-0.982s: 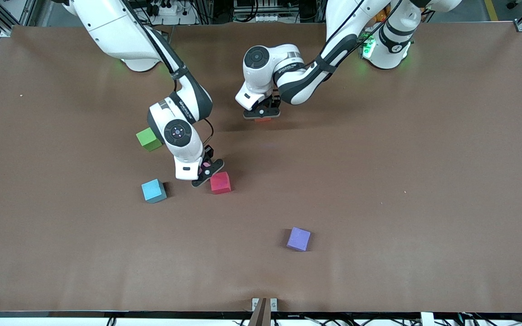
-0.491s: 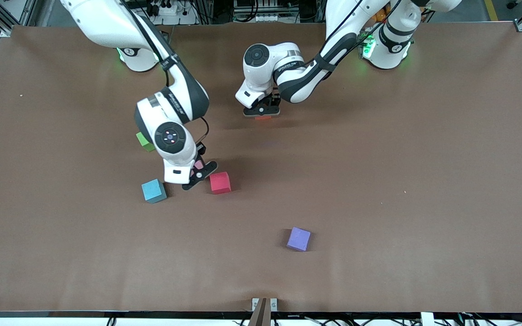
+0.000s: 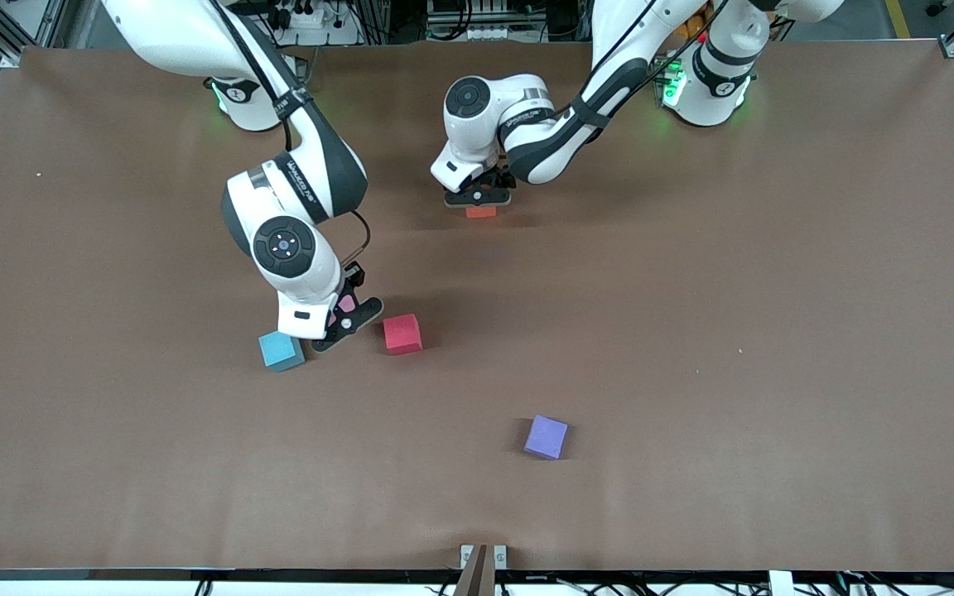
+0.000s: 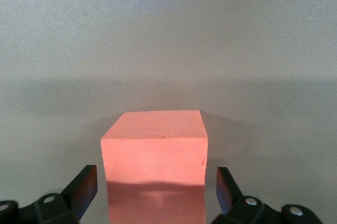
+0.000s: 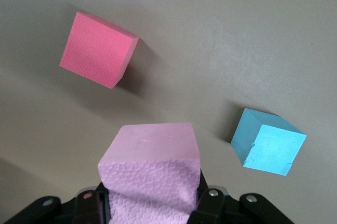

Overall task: Arrange blocks into number 1
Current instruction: 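Place the orange block by the purple while the right gripper grips pink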

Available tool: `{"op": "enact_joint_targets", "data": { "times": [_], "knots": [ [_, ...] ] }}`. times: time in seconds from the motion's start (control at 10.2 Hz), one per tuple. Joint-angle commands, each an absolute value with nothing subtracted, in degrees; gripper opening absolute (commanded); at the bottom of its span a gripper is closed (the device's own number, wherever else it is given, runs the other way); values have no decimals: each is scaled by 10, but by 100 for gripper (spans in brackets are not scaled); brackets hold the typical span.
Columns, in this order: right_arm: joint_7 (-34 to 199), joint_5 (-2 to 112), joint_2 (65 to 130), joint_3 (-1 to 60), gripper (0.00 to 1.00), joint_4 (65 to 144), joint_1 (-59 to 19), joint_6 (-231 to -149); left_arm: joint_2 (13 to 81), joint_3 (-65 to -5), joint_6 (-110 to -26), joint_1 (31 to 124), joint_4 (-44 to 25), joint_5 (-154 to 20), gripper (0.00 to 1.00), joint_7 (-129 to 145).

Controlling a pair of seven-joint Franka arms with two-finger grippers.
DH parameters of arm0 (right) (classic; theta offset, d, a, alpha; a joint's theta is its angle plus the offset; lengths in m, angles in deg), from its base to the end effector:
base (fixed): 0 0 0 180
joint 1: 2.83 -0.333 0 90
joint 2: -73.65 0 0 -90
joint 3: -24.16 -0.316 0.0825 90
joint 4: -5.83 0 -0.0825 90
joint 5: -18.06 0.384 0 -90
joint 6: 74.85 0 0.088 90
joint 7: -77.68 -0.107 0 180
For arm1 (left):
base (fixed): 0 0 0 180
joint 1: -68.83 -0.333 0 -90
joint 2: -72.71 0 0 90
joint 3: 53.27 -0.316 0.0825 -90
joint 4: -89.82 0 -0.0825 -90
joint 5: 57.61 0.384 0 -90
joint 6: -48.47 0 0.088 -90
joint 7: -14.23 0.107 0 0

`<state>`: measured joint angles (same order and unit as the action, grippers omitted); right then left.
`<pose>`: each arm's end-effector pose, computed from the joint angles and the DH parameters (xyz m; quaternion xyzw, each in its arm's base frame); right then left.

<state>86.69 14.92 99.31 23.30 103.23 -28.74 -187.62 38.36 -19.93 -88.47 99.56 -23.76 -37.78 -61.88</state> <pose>0.5784 0.2868 0.3209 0.9437 0.3176 -0.0853 0.0345 0.2717 -0.5364 0.1982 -0.9984 -0.0075 0.0546 0.0135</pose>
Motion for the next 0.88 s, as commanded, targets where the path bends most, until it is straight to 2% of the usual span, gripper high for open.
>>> {"op": "enact_joint_targets", "data": {
  "times": [0.0,0.39,0.79],
  "knots": [
    [858,157,984,229,0,1020,-284,-1853,416,-200,-866,996,-237,-383,100,-621],
    [849,169,986,230,0,1018,-284,-1853,457,-201,-771,976,-173,-391,100,-621],
    [849,169,983,230,0,1018,-281,-1852,477,-200,-727,859,-116,-390,100,-562]
  ]
}}
